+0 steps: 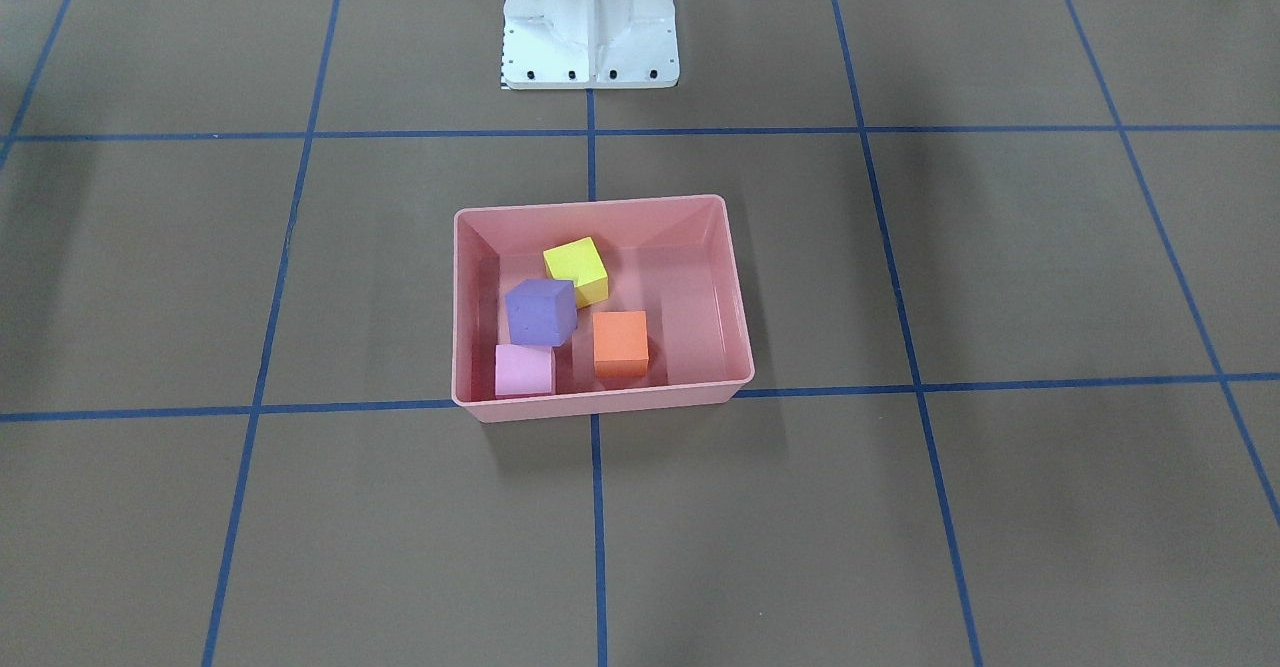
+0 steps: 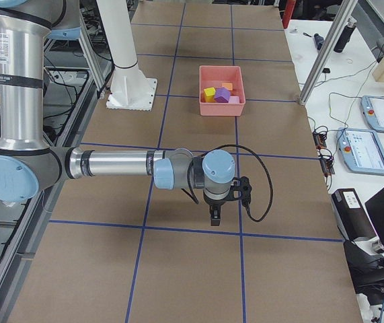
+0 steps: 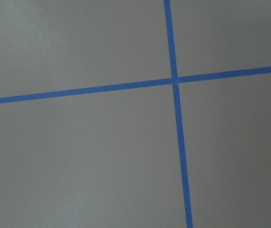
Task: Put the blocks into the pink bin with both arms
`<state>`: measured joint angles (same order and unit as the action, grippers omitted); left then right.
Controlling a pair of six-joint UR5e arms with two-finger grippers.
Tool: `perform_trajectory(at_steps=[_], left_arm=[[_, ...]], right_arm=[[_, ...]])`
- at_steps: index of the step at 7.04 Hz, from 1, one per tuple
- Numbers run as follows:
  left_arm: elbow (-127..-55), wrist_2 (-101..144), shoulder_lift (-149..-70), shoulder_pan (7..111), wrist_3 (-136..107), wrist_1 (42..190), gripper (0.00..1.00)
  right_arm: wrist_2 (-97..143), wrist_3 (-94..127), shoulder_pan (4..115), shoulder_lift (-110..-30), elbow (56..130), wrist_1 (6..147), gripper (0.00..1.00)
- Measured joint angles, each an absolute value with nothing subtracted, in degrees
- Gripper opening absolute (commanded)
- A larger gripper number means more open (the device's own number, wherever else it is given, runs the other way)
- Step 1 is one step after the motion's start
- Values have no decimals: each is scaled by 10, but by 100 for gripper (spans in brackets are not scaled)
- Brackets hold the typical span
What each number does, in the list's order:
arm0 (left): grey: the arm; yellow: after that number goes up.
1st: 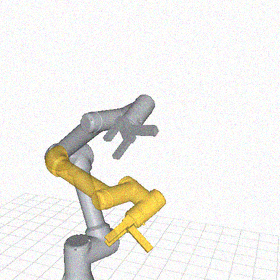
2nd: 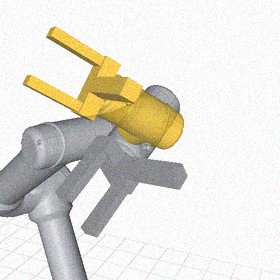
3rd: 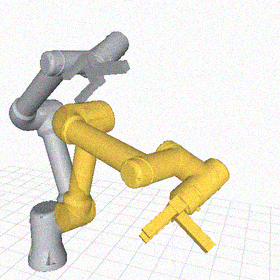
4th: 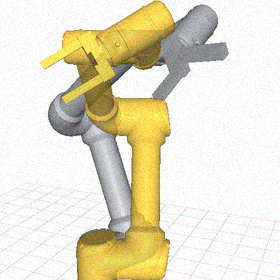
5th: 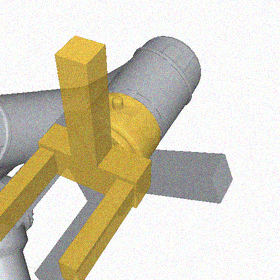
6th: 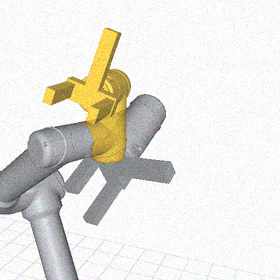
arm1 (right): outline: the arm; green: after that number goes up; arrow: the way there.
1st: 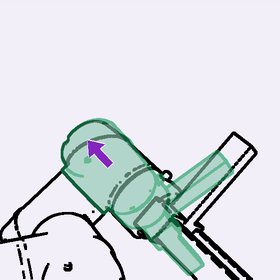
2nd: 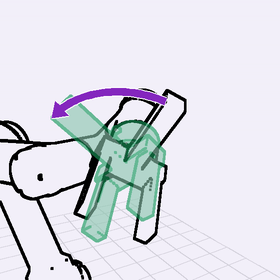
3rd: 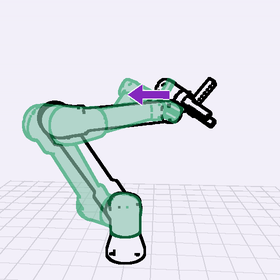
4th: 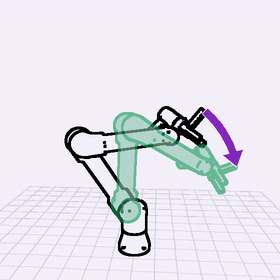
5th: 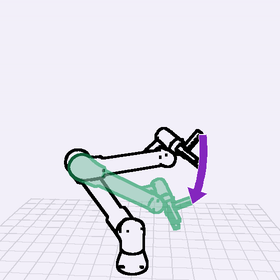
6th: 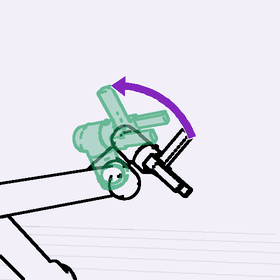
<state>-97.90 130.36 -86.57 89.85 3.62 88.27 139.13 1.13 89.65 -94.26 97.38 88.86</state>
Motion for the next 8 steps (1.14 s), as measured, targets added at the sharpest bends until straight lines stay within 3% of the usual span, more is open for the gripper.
perform_trajectory(at_steps=[8], left_arm=[[-969, 1319, -867, 899, 36, 886, 100]], right_arm=[[1391, 11, 896, -940, 974, 885, 100]])
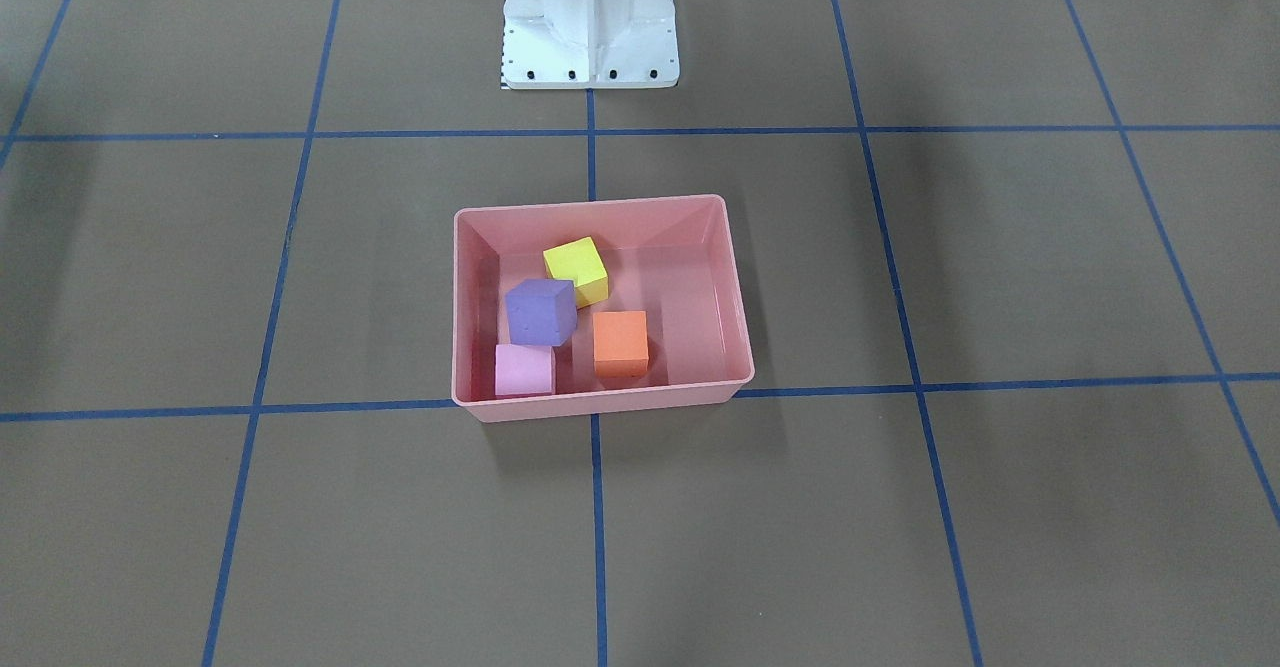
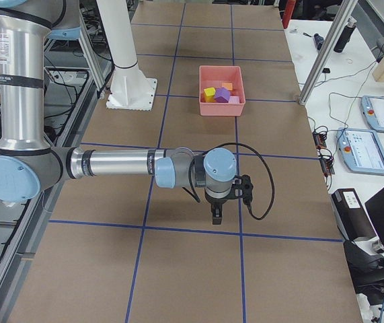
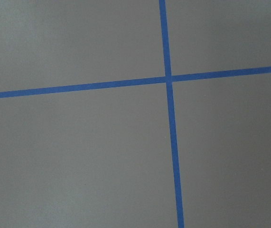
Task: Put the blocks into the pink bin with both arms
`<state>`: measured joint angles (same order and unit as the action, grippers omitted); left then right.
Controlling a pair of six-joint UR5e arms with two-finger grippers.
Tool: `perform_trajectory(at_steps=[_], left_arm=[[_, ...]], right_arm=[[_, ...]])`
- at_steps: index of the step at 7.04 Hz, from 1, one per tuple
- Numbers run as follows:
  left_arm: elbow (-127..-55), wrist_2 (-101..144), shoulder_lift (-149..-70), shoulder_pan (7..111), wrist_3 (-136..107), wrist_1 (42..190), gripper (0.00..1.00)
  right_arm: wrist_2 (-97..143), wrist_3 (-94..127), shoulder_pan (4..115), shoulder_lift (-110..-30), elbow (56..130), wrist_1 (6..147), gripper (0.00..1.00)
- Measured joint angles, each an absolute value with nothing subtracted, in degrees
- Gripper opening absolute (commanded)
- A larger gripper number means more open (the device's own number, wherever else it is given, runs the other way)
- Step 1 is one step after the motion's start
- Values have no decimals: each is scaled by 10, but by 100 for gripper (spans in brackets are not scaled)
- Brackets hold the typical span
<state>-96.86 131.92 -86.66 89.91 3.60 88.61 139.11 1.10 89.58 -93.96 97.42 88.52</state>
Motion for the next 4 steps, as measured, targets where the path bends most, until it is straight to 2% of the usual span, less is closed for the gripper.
perform_trajectory(at_steps=[4], left_arm=[[-968, 1319, -867, 899, 36, 886, 100]], right_arm=[[1391, 11, 896, -939, 969, 873, 100]])
